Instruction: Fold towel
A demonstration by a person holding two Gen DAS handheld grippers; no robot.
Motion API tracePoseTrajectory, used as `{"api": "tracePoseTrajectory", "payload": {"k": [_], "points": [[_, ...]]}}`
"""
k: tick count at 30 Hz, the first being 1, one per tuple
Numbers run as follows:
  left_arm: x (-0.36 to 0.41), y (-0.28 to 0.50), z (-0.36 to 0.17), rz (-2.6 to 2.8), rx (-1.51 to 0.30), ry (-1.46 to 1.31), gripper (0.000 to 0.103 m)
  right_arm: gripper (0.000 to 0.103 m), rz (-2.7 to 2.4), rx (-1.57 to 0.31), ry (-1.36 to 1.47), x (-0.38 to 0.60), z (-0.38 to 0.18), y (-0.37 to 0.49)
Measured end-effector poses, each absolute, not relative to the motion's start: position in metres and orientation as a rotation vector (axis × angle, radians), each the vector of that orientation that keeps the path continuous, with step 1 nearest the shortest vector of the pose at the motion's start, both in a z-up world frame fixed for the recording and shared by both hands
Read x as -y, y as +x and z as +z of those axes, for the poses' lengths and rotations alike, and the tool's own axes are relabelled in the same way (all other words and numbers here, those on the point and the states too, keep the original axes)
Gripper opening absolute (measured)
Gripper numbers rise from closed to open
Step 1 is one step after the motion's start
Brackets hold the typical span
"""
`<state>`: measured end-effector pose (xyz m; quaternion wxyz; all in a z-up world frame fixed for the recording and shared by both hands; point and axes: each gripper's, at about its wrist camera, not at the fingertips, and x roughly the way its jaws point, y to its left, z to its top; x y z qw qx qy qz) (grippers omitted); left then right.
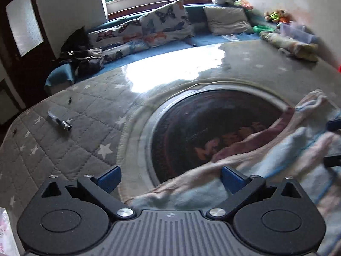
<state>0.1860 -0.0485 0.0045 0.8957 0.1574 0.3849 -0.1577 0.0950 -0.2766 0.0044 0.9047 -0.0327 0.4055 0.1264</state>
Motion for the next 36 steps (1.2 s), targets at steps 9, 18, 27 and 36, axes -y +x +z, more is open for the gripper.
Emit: {"api": "tracePoseTrajectory", "payload": {"k": [9, 18, 27, 36], "points": [[0.033, 0.182, 0.02, -0.22, -0.717, 0.3, 0.089, 0.082, 0.267, -0.816, -0.131, 0.27, 0.0, 0.091], [0.063, 0.179, 0.006, -0.374, -0.76, 0.369, 0.09, 0.083, 0.289, -0.81, -0.141, 0.263, 0.004, 0.093], [0.057, 0.185, 0.0, -0.23, -0.715, 0.375, 0.09, 0.084, 0.289, -0.812, -0.135, 0.267, -0.004, 0.091], [0.055, 0.141, 0.033, -0.301, -0.637, 0.252, 0.09, 0.079, 0.315, -0.778, -0.032, 0.276, 0.018, 0.107]]}}
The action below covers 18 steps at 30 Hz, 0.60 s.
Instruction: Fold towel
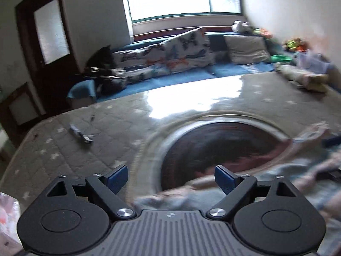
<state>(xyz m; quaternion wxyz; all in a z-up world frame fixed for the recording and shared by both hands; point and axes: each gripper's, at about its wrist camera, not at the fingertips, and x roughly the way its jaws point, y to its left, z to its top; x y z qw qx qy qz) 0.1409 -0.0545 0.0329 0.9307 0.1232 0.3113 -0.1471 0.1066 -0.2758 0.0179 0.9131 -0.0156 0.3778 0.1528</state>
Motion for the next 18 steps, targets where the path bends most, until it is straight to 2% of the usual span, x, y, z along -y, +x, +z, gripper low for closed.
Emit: {"api": "tracePoseTrajectory", "payload": {"k": [9, 18], "points": [[0.062, 0.142, 0.002, -0.304, -0.719, 0.275, 0.092, 0.076, 0.287, -0.837, 0.035, 0.299, 0.006, 0.147], [0.055, 0.104, 0.016, -0.342, -0.679, 0.244, 0.103, 0.077, 0.281, -0.806, 0.062, 0.324, 0.037, 0.093]]}}
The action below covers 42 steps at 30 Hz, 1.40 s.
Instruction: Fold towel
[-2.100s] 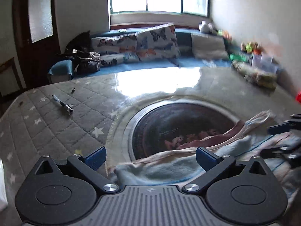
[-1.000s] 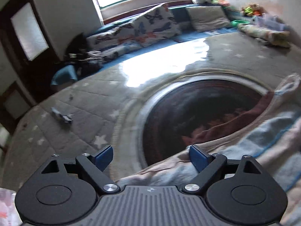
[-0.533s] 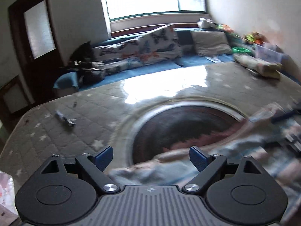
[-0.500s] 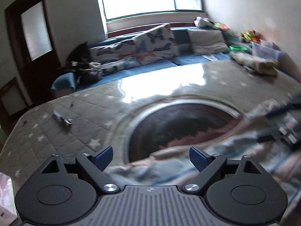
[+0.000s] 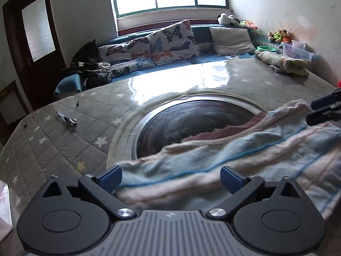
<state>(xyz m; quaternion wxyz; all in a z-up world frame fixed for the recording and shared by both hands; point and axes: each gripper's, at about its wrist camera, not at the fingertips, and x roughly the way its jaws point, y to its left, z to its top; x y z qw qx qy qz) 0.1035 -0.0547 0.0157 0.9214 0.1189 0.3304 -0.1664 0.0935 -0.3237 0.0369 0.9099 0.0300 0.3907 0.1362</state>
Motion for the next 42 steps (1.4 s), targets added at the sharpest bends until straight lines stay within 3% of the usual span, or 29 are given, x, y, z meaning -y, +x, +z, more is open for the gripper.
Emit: {"api": "tracePoseTrajectory", "payload": {"k": [12, 29, 42], "points": [[0.033, 0.061, -0.006, -0.292, -0.727, 0.217, 0.103, 0.076, 0.252, -0.816, 0.098, 0.338, 0.008, 0.01], [-0.003, 0.05, -0.005, -0.174, -0.737, 0.134, 0.103, 0.077, 0.201, -0.761, 0.049, 0.335, 0.017, 0.013], [-0.014, 0.043, -0.008, -0.172, -0.743, 0.092, 0.103, 0.077, 0.178, -0.819, 0.092, 0.345, 0.004, 0.039]]}}
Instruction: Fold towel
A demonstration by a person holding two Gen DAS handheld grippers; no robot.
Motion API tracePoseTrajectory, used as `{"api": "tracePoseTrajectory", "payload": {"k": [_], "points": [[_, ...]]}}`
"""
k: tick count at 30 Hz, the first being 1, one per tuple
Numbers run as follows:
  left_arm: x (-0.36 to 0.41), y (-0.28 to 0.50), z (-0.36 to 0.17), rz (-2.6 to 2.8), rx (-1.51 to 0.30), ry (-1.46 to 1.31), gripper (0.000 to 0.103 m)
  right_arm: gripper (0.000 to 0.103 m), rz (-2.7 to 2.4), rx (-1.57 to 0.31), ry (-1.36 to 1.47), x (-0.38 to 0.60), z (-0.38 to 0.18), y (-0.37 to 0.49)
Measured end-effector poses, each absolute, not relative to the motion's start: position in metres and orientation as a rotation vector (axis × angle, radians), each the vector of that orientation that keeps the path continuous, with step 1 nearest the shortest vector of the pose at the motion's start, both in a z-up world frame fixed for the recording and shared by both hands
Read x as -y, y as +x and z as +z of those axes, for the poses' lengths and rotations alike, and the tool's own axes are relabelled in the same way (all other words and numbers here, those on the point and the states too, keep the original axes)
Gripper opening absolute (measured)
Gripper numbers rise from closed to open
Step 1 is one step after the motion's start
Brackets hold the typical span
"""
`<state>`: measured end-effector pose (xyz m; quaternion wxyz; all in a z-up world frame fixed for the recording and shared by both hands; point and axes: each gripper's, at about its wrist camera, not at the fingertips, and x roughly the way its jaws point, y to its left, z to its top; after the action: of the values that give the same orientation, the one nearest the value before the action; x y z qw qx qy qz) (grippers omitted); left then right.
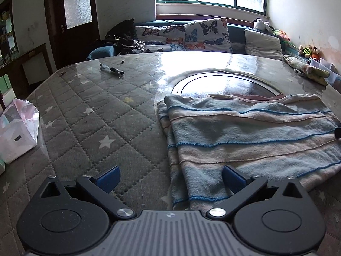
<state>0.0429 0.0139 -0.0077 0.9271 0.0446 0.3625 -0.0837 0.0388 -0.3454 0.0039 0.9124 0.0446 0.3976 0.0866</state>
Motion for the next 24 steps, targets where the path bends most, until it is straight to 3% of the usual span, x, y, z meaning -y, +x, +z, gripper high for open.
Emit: {"api": "tracePoseTrajectory", "payload": {"k": [24], "points": [[-0.021, 0.045, -0.008, -0.182, -0.773, 0.045, 0.103, 0.077, 0.166, -0.832, 0.038, 0.323, 0.003, 0.137]]}}
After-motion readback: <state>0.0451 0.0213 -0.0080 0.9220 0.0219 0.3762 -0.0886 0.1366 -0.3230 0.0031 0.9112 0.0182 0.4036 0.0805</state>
